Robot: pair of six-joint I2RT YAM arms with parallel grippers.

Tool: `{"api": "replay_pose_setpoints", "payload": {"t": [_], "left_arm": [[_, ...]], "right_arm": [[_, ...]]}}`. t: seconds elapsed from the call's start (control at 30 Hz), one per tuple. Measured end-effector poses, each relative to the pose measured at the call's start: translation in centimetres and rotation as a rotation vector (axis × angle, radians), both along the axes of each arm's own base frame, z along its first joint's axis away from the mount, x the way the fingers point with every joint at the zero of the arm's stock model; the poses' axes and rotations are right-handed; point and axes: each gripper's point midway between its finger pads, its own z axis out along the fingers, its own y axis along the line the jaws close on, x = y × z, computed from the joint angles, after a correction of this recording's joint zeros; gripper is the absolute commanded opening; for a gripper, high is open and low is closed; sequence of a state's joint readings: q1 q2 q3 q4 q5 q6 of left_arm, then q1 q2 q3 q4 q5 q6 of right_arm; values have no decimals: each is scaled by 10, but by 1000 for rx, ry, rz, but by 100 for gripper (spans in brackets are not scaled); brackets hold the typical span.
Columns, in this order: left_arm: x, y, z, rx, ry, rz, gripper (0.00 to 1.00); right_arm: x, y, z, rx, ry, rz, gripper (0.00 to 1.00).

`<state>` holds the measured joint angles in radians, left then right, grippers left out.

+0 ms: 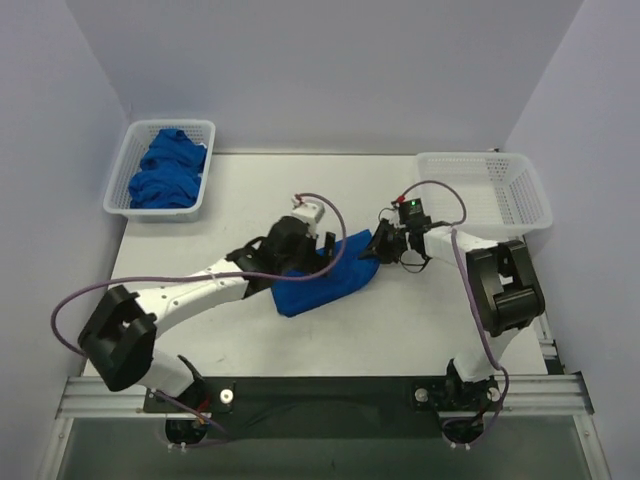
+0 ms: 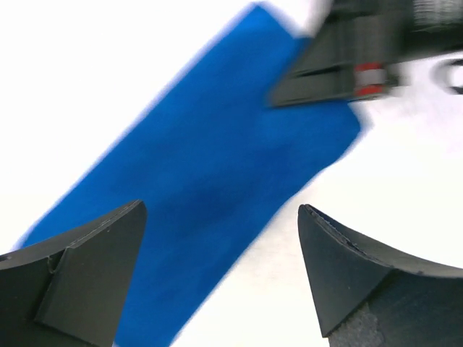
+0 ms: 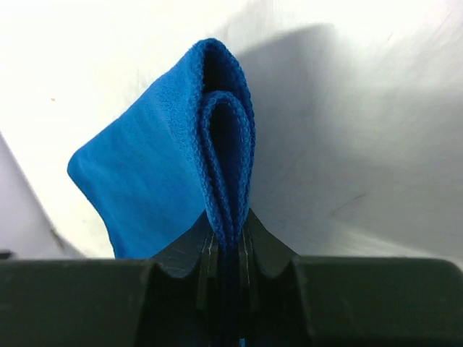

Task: Fold and stack the towels
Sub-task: Neatly place the folded towel into the bin

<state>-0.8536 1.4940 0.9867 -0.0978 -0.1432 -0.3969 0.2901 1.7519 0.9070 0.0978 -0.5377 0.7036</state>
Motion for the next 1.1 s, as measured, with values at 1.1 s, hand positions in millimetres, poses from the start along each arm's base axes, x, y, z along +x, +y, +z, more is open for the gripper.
{"api": "replay_pose_setpoints", "payload": {"t": [1.1], "left_arm": [[0,178,-32,116,62,359,97]], "right_arm": [[147,-211,184,-607,-417,-28,0]]}}
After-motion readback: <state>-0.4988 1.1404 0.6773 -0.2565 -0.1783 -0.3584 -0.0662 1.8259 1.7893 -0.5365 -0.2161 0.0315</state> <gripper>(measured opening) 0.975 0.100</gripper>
